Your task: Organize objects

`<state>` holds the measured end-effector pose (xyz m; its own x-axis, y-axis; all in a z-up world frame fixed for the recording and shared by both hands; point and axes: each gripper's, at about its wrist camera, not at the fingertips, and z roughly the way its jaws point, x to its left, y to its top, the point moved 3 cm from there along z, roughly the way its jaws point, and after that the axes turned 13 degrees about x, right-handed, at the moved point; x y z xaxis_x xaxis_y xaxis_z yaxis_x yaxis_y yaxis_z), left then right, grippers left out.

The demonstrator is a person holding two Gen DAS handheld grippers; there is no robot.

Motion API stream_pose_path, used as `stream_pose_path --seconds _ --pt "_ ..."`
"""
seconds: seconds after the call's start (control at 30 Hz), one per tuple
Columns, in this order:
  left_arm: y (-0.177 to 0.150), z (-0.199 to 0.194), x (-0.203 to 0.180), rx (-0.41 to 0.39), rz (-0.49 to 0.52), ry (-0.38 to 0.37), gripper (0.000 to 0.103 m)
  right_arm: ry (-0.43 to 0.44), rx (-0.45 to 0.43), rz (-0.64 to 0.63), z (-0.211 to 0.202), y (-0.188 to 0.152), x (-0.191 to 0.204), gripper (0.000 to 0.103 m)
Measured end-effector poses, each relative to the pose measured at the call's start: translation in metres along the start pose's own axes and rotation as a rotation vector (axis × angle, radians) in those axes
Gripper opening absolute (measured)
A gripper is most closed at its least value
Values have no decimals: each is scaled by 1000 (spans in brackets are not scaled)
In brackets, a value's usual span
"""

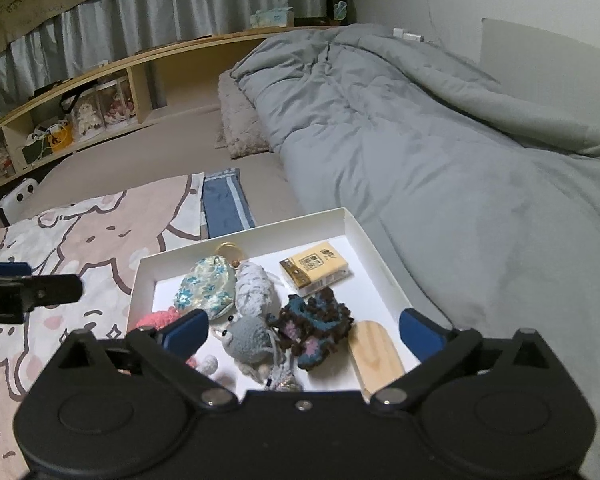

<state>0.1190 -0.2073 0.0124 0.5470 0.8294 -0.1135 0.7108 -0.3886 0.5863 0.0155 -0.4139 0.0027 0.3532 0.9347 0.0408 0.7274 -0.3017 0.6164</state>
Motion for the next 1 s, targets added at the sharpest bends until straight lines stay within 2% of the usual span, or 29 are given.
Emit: stream_pose_path --seconds 0.1,0.33,1.0 --pt "-9 -12 1 -9 -10 4 103 -15 -15 32 -7 -5 -5 103" --pt "-27 -36 1 -30 -2 23 103 21 -34 64 -27 -18 -11 103" --pt "-81 -77 3 -54 21 96 103 24 -54 -44 -66 -62 13 103"
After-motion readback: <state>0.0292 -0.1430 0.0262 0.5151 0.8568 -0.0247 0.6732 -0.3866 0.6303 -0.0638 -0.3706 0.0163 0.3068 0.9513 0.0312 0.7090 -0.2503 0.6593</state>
